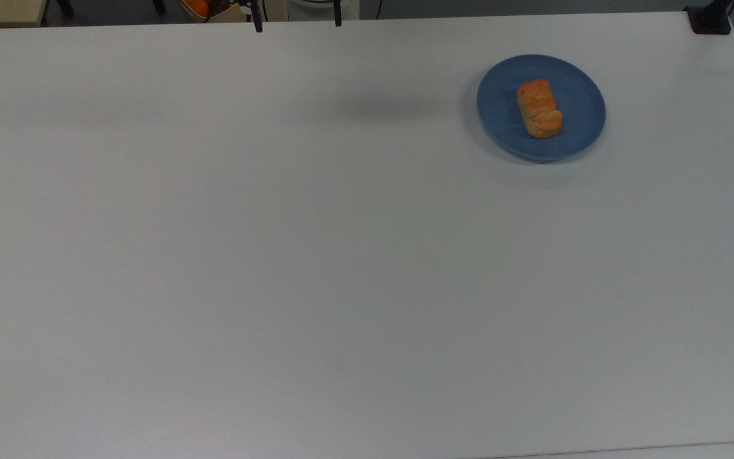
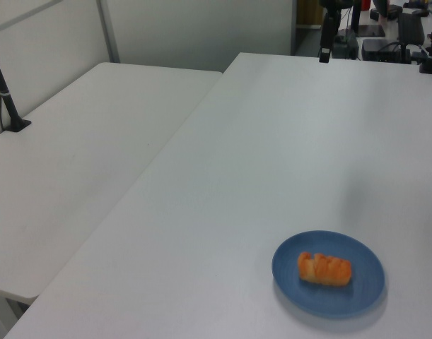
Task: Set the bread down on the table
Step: 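Move the gripper over the orange bread on the blue plate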
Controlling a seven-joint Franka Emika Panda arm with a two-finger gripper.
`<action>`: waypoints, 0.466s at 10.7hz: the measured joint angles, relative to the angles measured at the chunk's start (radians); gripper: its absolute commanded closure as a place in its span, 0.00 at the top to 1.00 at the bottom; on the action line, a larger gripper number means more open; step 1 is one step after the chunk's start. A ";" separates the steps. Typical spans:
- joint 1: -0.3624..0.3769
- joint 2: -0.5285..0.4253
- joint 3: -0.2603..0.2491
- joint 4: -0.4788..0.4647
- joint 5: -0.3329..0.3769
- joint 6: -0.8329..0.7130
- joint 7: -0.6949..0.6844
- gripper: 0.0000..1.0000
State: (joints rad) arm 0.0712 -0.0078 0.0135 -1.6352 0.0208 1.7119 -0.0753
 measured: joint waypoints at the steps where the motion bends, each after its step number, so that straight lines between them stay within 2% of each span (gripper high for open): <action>1: 0.000 0.000 0.000 0.000 0.000 0.000 0.000 1.00; 5: 0.000 0.000 0.000 0.000 0.021 -0.008 0.000 1.00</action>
State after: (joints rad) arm 0.0712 -0.0078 0.0138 -1.6353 0.0421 1.7040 -0.0753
